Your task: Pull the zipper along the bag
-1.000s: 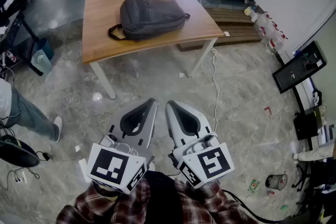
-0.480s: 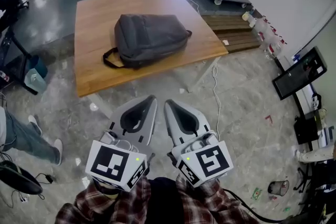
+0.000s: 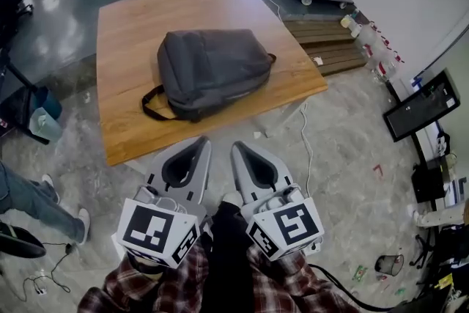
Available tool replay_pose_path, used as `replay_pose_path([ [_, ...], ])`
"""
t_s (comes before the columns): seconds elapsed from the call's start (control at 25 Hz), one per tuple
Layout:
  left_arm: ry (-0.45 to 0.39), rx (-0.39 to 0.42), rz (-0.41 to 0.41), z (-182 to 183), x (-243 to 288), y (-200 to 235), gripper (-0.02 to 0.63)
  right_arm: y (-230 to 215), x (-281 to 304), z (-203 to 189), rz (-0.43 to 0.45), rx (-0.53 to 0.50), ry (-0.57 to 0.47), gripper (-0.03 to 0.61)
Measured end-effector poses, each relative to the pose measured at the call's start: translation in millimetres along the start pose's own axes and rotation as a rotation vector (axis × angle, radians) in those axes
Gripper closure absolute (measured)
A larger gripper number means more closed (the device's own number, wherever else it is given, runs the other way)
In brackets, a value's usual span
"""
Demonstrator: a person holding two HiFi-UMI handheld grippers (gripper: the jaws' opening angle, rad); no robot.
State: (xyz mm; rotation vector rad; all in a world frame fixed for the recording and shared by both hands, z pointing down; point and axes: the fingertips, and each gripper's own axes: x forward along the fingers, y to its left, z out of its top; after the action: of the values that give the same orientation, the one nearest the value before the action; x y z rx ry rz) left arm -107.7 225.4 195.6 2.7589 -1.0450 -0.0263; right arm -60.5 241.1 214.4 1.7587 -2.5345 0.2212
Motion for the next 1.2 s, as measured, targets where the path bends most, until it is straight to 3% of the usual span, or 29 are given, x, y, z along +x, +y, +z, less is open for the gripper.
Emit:
replay_pose_path([
  [0.72, 0.015, -0.014, 0.115, 25, 219, 81, 0.603, -174, 146, 41, 0.113, -0.017, 0.051, 0.568],
  [1.2, 0.062, -0.02, 0.175, 23, 269, 115, 0.603, -217, 194, 40, 0.153, 0.036, 0.077, 0.568],
])
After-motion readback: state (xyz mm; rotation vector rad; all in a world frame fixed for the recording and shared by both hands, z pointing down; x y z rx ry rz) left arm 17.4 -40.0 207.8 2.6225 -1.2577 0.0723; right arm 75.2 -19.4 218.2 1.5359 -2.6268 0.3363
